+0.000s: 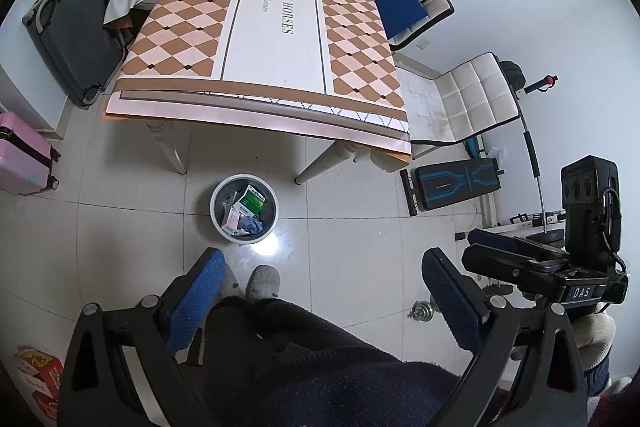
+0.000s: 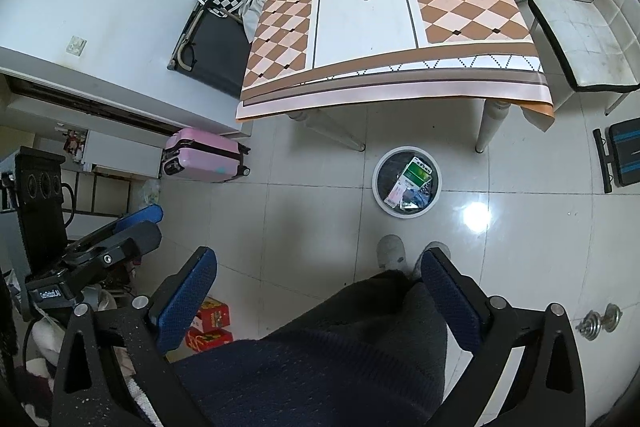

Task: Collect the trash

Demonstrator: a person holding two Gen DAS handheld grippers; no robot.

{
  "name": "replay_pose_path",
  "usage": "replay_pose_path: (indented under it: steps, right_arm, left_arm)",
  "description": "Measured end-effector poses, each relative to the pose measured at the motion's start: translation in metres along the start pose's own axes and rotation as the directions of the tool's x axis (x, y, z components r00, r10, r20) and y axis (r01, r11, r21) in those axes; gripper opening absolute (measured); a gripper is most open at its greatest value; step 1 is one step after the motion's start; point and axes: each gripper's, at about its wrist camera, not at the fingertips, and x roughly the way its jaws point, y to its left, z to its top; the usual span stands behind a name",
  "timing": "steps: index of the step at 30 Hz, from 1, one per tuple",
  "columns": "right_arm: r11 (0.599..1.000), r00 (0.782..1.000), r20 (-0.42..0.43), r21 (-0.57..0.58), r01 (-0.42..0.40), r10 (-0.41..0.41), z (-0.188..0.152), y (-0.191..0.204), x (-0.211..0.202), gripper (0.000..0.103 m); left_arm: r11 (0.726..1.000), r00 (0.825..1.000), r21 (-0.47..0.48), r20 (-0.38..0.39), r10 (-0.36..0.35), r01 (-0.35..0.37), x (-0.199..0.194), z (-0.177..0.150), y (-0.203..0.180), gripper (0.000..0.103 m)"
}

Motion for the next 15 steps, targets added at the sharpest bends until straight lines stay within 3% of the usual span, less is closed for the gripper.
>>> replay_pose_path:
  steps: [15]
  right_arm:
    - [1.000,1.000,-0.005,-0.014,0.005,-0.005,0.004,0.002,-0.004,0.103]
  left_arm:
    - [1.000,1.000,-0.007,0.000,-0.013,0.013,0.008,0.001,-0.012,0.103]
